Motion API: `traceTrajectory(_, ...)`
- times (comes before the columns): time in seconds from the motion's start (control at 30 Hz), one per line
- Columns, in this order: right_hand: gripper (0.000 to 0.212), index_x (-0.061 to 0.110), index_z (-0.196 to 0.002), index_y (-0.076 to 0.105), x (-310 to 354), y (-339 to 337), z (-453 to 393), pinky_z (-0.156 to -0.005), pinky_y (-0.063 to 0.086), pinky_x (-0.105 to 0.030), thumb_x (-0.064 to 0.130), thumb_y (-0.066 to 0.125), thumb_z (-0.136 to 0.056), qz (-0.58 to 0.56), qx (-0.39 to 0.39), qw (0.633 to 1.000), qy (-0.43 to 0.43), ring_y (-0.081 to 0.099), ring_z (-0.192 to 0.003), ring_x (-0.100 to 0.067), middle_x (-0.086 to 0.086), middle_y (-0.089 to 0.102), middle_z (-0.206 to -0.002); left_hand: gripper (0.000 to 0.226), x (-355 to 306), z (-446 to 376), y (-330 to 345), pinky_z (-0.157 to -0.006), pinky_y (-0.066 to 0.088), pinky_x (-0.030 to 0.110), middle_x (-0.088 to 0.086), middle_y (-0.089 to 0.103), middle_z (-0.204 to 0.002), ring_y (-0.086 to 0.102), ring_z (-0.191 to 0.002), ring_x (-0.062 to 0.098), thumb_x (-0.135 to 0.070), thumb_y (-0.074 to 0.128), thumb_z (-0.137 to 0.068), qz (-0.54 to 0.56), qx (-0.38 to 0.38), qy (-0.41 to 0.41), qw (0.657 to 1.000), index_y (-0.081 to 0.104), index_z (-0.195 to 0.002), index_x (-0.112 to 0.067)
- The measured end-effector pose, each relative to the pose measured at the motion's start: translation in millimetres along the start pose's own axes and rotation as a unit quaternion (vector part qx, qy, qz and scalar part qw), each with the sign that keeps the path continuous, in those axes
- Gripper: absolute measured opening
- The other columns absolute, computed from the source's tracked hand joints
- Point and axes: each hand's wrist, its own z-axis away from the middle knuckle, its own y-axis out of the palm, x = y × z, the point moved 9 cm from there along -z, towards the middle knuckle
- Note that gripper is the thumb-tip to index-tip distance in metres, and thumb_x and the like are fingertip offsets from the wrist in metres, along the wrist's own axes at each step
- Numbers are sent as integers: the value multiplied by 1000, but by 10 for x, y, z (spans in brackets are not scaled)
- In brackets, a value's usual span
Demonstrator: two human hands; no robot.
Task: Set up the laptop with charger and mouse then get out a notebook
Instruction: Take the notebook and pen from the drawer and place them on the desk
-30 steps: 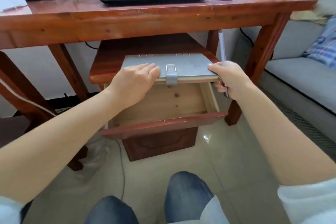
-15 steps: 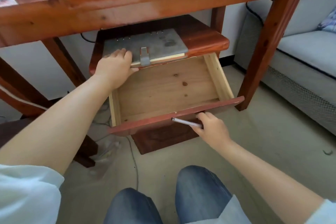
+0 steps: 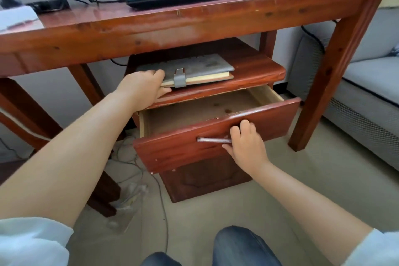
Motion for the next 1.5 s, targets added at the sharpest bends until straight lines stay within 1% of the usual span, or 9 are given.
traceTrajectory(0.23,46,8,-70,62,51,269,-492,-42,53,-23,31,91,-41,2,15,1000,13,62,-54,-23,-13,64,-67,41,39,-46,5,-59,37,32,19,62,-102,60,-83,36,-39,40,-94,-6,12,0,1000,44,-113,-3)
traceTrajectory(0.37,42,7,-116,48,27,588,-687,-70,56,-33,22,66,-82,13,57,997,45,57,-94,-31,-21,53,-114,41,21,-28,105,-65,45,35,18,62,-108,60,-91,37,-40,41,-93,-10,47,0,999,42,-117,-6)
traceTrajectory(0.47,45,9,-130,30,8,792,-720,-83,51,-36,19,50,-91,-19,79,996,33,46,-110,-33,-22,36,-130,42,34,-13,153,-66,44,33,17,62,-110,60,-92,35,-40,41,-93,-3,43,-8,999,42,-119,-8)
traceTrajectory(0.8,28,2,-108,56,-345,564,-393,-75,50,-35,10,58,-81,-172,102,975,93,55,-98,-33,-17,54,-112,29,-59,3,-227,-42,40,30,19,66,-66,60,-52,34,-26,59,-88,-37,-63,71,995,54,-94,2)
traceTrajectory(0.97,5,5,-78,54,-520,279,-424,-69,42,-33,6,53,-83,-270,177,910,258,57,-87,-38,-20,59,-95,28,-116,-112,-599,-33,28,14,7,53,-34,47,-21,21,-22,78,-69,-64,-15,146,987,59,-70,-1)
traceTrajectory(1.1,11,2,-90,56,-444,-125,-543,-72,45,-35,10,50,-84,-197,288,898,268,57,-92,-36,-18,59,-98,33,107,-128,-1028,-29,26,11,0,50,-28,42,-17,17,-28,84,-59,-36,28,137,989,60,-63,-5)
traceTrajectory(1.17,12,3,-90,55,-324,-422,-672,-74,46,-35,11,48,-85,-187,324,892,256,57,-92,-35,-18,60,-99,34,282,-57,-1226,-32,23,13,1,56,-33,50,-22,19,-31,82,-63,-15,62,113,991,59,-64,-6)
traceTrajectory(1.3,6,7,-79,48,-28,-1105,-1121,-73,45,-36,10,49,-84,-198,347,882,250,56,-89,-35,-19,59,-97,35,820,238,-1536,-51,34,28,7,72,-83,68,-71,29,-39,36,-96,66,175,-9,982,50,-106,-8)
traceTrajectory(1.5,17,2,-96,55,520,-1891,-2073,-64,36,-28,14,50,-85,-236,348,877,232,49,-77,-29,-19,63,-98,36,1746,394,-2418,-53,32,28,14,72,-86,68,-77,35,-37,36,-95,67,161,-148,974,49,-103,-5)
